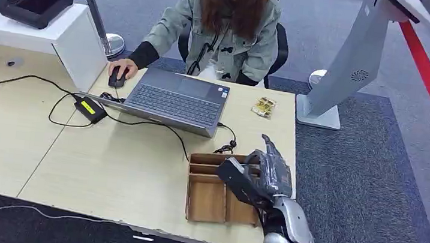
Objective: Pass the card to the sensor for recognition and then transmit it.
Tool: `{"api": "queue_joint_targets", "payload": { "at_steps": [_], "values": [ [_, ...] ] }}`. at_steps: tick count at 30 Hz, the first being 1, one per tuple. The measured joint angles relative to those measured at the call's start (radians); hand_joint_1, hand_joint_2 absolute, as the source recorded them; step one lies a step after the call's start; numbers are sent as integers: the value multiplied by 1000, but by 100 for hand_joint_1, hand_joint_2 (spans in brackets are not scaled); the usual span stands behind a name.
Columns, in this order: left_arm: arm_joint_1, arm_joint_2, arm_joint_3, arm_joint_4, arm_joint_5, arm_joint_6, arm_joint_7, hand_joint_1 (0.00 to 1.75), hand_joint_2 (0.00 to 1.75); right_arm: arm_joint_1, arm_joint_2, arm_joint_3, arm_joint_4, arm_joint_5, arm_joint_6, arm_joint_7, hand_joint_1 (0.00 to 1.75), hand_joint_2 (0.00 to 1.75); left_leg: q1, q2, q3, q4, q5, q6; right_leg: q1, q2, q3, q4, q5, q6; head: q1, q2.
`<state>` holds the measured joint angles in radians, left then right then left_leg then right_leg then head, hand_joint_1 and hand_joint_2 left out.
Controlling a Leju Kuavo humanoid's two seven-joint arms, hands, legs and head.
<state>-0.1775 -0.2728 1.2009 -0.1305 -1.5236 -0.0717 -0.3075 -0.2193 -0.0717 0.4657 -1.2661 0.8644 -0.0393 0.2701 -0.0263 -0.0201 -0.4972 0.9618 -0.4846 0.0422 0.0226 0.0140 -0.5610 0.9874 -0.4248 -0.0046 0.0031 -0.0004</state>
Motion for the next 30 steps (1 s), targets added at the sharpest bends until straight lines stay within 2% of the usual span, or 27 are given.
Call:
{"api": "queue_joint_targets", "payload": {
  "at_steps": [30],
  "values": [
    [-2,0,0,0,0,0,0,0,0,-1,0,12,-5,-19,10,12,140,175,0,0,0,0,0,0,0,0,0,0,0,0,0,0]
  ]
}}
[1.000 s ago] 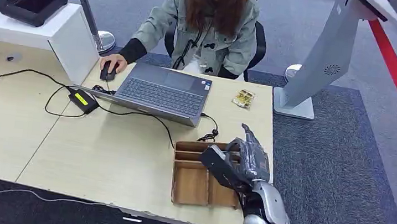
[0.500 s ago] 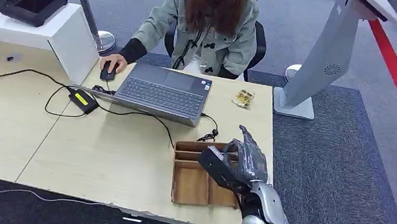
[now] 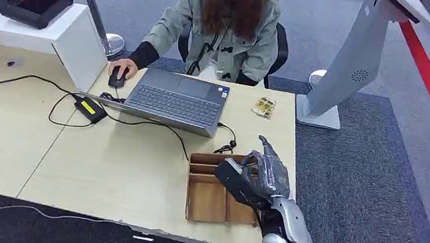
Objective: Pass the card to the sensor for recognition and then transmit it.
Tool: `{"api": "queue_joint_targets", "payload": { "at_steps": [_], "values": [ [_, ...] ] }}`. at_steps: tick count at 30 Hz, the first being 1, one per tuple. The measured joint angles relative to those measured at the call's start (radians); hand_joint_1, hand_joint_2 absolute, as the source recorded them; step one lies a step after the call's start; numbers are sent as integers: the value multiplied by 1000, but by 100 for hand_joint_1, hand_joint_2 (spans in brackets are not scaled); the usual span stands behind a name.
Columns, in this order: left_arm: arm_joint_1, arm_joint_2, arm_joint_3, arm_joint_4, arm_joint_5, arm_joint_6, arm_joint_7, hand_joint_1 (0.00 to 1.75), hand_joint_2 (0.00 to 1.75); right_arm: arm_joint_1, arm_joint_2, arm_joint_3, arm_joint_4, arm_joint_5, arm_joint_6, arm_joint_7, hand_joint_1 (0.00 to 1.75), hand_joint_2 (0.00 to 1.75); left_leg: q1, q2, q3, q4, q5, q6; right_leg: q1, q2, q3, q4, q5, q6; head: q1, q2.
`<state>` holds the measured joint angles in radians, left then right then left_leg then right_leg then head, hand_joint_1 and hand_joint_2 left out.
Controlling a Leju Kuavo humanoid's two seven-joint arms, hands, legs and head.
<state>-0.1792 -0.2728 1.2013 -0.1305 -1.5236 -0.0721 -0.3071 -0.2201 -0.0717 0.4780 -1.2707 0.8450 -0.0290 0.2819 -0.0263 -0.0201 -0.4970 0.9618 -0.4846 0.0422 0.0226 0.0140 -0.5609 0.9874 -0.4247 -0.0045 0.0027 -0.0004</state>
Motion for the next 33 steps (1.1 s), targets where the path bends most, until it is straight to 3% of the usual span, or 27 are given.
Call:
{"api": "queue_joint_targets", "payload": {
  "at_steps": [13,15,16,17,18,19,21,31,33],
  "values": [
    [0,0,0,0,0,0,0,0,0,0,1,0,0,-3,0,0,138,175,0,0,0,0,0,0,0,0,0,0,0,0,0,0],
    [0,0,0,0,0,0,0,0,0,0,1,0,0,-3,0,0,119,175,0,0,0,0,0,0,0,0,0,0,0,0,0,0],
    [0,0,0,0,0,0,0,0,0,0,1,0,0,-3,0,0,119,175,0,0,0,0,0,0,0,0,0,0,0,0,0,0],
    [0,0,0,0,0,0,0,0,0,0,1,0,0,-3,0,0,91,175,0,0,0,0,0,0,0,0,0,0,0,0,0,0],
    [0,0,0,0,0,0,0,0,0,0,1,0,0,-3,0,0,75,175,0,0,0,0,0,0,0,0,0,0,0,0,0,0],
    [-1,0,0,0,0,0,0,0,0,0,1,0,0,-3,0,0,75,175,0,0,0,0,0,0,0,0,0,0,0,0,0,0],
    [-1,0,0,0,0,0,0,0,0,0,1,1,2,-3,0,0,56,175,0,0,0,0,0,0,0,0,0,0,0,0,0,0],
    [-3,0,0,0,0,-2,0,0,0,-2,1,6,5,-3,2,0,59,175,0,0,0,0,0,0,0,0,0,0,0,0,0,0],
    [-3,0,0,0,0,-2,0,0,0,-2,1,6,6,-5,1,0,72,175,0,0,0,0,0,0,0,0,0,0,0,0,0,0]
  ]
}}
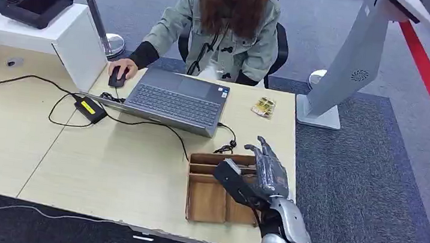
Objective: Pass the card to the sensor for recognition and then transmit it.
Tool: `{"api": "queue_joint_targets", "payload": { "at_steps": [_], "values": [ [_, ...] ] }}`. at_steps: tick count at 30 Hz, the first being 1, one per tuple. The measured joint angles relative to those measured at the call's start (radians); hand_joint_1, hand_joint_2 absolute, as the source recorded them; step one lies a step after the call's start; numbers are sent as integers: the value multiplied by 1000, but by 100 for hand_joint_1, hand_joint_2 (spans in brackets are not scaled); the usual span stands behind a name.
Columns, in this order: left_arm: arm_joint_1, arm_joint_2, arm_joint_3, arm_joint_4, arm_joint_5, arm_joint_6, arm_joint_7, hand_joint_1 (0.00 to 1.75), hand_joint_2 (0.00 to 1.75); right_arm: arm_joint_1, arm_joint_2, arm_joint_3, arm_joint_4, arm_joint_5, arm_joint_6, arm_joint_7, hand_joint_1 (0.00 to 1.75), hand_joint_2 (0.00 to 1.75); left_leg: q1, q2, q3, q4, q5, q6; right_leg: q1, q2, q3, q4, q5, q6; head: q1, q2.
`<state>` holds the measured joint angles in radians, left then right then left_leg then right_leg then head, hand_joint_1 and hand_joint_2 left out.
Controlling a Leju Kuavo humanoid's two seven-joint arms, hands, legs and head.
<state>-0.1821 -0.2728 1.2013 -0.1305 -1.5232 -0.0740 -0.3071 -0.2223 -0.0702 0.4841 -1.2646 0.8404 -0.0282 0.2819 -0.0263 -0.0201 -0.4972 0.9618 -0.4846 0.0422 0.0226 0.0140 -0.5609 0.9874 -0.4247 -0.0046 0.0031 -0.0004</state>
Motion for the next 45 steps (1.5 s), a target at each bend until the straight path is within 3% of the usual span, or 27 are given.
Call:
{"api": "queue_joint_targets", "payload": {
  "at_steps": [1,3,4,5,6,29,36,45],
  "values": [
    [0,0,0,0,0,-1,0,0,0,-1,0,0,2,-2,-2,0,73,175,0,0,0,0,0,0,0,0,0,0,0,0,0,0],
    [0,0,0,0,0,-1,0,0,0,-3,1,0,7,-4,-3,0,115,175,0,0,0,0,0,0,0,0,0,0,0,0,0,0],
    [0,0,0,0,0,-2,0,0,0,-4,1,0,9,-5,-4,0,115,175,0,0,0,0,0,0,0,0,0,0,0,0,0,0],
    [0,0,0,0,0,-2,0,0,0,-5,1,0,10,-5,-4,0,136,175,0,0,0,0,0,0,0,0,0,0,0,0,0,0],
    [0,0,0,0,0,-2,0,0,0,-6,1,0,13,-7,-5,0,138,175,0,0,0,0,0,0,0,0,0,0,0,0,0,0],
    [-6,0,0,0,0,-6,0,0,0,-11,2,0,24,-8,-5,0,147,175,0,0,0,0,0,0,0,0,0,0,0,0,0,0],
    [-6,0,0,0,0,-6,0,0,0,-11,3,0,24,-8,-6,0,134,175,0,0,0,0,0,0,0,0,0,0,0,0,0,0],
    [-7,0,0,0,0,-6,-1,0,0,-12,3,1,26,-10,-5,0,136,175,0,0,0,0,0,0,0,0,0,0,0,0,0,0]
  ]
}}
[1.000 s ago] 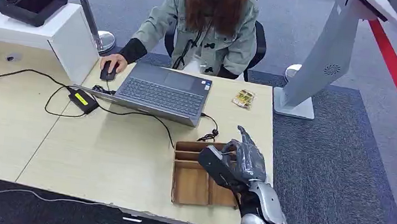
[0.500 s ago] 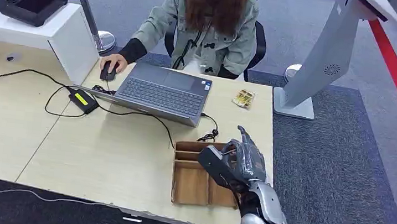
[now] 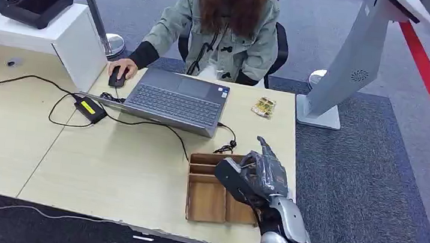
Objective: Pass the card to the sensor for recognition and then transmit it.
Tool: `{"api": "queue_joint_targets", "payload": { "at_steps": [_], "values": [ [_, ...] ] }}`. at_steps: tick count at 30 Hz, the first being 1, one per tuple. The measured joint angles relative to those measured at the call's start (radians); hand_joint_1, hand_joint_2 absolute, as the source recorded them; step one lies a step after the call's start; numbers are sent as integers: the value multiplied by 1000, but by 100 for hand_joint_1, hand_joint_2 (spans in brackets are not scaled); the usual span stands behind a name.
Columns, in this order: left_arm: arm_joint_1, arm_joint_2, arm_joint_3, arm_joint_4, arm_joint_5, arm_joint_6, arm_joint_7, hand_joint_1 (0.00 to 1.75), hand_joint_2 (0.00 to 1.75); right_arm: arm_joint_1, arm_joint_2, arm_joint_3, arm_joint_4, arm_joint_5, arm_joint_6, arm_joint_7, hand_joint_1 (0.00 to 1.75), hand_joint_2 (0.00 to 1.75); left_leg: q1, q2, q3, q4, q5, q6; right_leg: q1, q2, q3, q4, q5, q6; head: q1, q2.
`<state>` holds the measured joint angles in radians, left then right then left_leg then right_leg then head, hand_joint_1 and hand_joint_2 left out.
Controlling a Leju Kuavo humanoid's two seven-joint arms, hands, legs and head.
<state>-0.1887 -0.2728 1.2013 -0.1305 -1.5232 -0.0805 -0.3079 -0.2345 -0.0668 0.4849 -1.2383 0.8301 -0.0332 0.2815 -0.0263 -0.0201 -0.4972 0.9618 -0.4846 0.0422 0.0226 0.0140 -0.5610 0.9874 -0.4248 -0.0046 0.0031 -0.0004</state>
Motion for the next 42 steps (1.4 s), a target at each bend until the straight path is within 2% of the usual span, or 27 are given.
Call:
{"api": "queue_joint_targets", "payload": {
  "at_steps": [6,8,9,11,12,13,20,26,31,35,37,42],
  "values": [
    [0,0,0,0,0,0,0,0,0,-4,0,1,6,0,2,0,122,175,0,0,0,0,0,0,0,0,0,0,0,0,0,0],
    [1,0,0,0,2,-1,15,0,0,-4,1,5,8,0,3,0,110,175,0,0,0,0,0,0,0,0,0,0,0,0,0,0],
    [2,2,0,0,3,-5,27,0,0,-4,5,8,11,4,2,0,94,175,0,0,0,0,0,0,0,0,0,0,0,0,0,0],
    [8,11,0,0,6,-19,49,0,0,-4,13,9,19,12,1,-5,49,175,0,0,0,0,0,0,0,0,0,0,0,0,0,0],
    [11,16,1,0,7,-29,58,0,0,-5,18,10,22,16,1,-9,21,175,0,0,0,0,0,0,0,0,0,0,0,0,0,0],
    [13,23,2,0,8,-38,68,0,0,-7,21,11,26,18,2,-13,10,175,0,0,0,0,0,0,0,0,0,0,0,0,0,0],
    [14,86,27,0,40,-115,197,0,0,-41,49,30,65,25,9,-69,17,175,1,0,0,0,0,-1,1,0,0,0,0,0,0,0],
    [10,149,56,0,72,-178,306,0,0,-76,76,54,118,24,8,-119,40,175,1,0,0,0,1,-1,1,0,0,1,0,0,0,0],
    [6,198,79,0,90,-220,385,0,0,-106,98,75,163,20,6,-152,40,175,1,0,0,0,1,-1,1,0,0,1,0,0,0,0],
    [-1,240,100,2,101,-261,469,0,0,-129,114,92,201,13,0,-183,38,175,1,0,0,0,1,-1,1,0,0,1,0,-1,0,0],
    [-3,260,109,5,105,-274,490,0,0,-142,121,100,219,7,-3,-192,38,175,1,0,0,0,1,-1,1,0,0,1,0,-1,0,0],
    [-5,286,127,10,105,-275,496,0,0,-160,127,116,248,0,-6,-198,37,175,1,0,0,0,1,-1,1,0,0,1,0,-1,0,0]
  ]
}}
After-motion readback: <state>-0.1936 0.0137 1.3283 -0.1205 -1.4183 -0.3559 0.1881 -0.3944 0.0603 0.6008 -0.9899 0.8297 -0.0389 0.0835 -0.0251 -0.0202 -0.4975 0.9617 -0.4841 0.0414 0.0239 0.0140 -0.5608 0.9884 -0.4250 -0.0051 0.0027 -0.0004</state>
